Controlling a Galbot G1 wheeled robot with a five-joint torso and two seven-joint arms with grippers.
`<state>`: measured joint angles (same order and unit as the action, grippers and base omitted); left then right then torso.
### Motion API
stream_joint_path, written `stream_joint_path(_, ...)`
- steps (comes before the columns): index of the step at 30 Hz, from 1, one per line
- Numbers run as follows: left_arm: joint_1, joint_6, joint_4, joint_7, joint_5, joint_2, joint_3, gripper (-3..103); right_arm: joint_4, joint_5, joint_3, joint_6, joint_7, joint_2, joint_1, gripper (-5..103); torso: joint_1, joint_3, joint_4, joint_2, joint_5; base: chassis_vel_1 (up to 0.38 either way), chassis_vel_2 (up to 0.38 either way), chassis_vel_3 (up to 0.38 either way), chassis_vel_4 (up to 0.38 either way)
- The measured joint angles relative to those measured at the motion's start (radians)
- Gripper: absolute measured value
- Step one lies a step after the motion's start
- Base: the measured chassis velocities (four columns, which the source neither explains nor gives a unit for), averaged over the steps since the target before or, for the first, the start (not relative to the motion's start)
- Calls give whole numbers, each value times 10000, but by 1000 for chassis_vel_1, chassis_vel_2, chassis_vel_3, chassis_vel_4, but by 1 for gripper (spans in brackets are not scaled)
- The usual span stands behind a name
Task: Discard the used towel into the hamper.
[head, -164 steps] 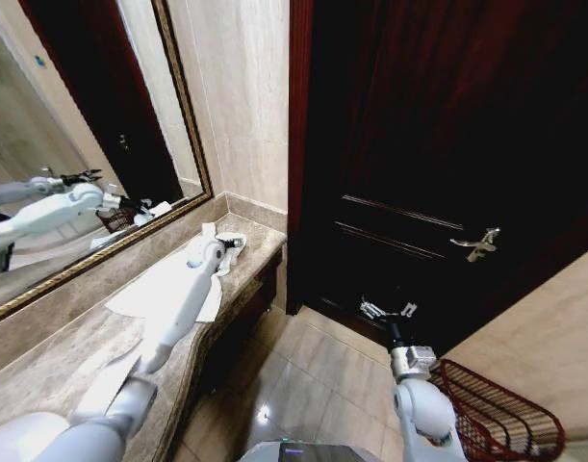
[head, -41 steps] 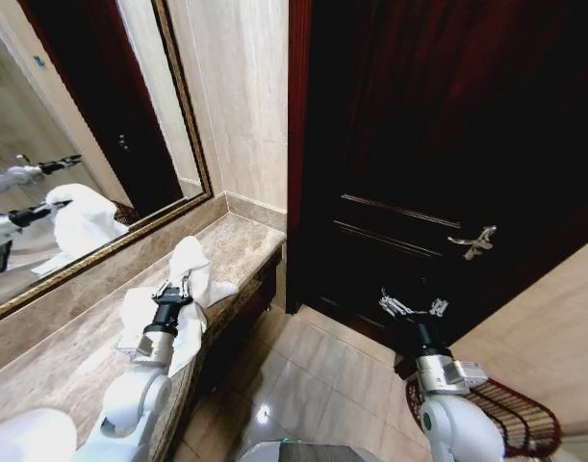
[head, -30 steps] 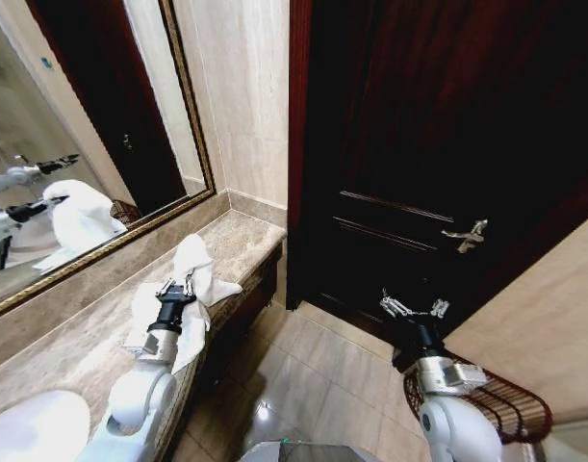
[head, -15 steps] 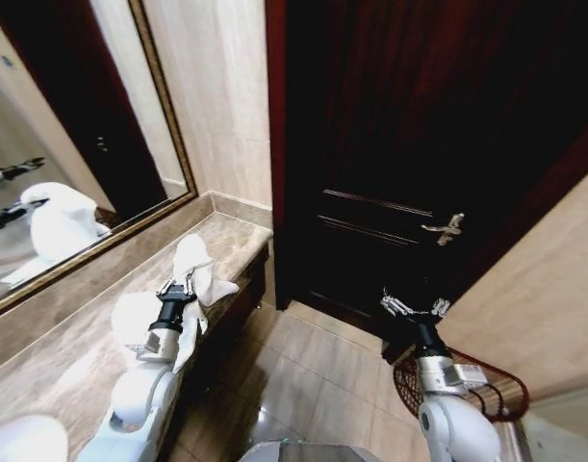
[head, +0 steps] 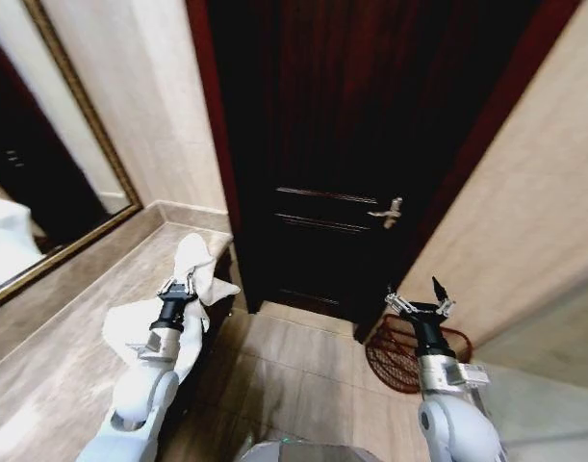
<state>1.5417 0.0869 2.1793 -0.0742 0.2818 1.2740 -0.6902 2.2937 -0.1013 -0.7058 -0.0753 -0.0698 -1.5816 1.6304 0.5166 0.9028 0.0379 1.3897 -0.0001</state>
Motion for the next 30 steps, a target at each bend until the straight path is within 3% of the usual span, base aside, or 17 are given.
stream_joint_path(13, 18, 53, 18, 47, 116, 15, 1, 7, -54, -10, 15, 16, 11, -35, 11, 100, 0, 0, 2, 1, 1, -107, -102, -91, -85)
stream_joint_path(30, 37, 174, 50, 103, 132, -15, -24, 7, -16, 79, 36, 28, -8, -17, 17, 100, -1, 0, 2, 1, -1, -87, -86, 89, 92)
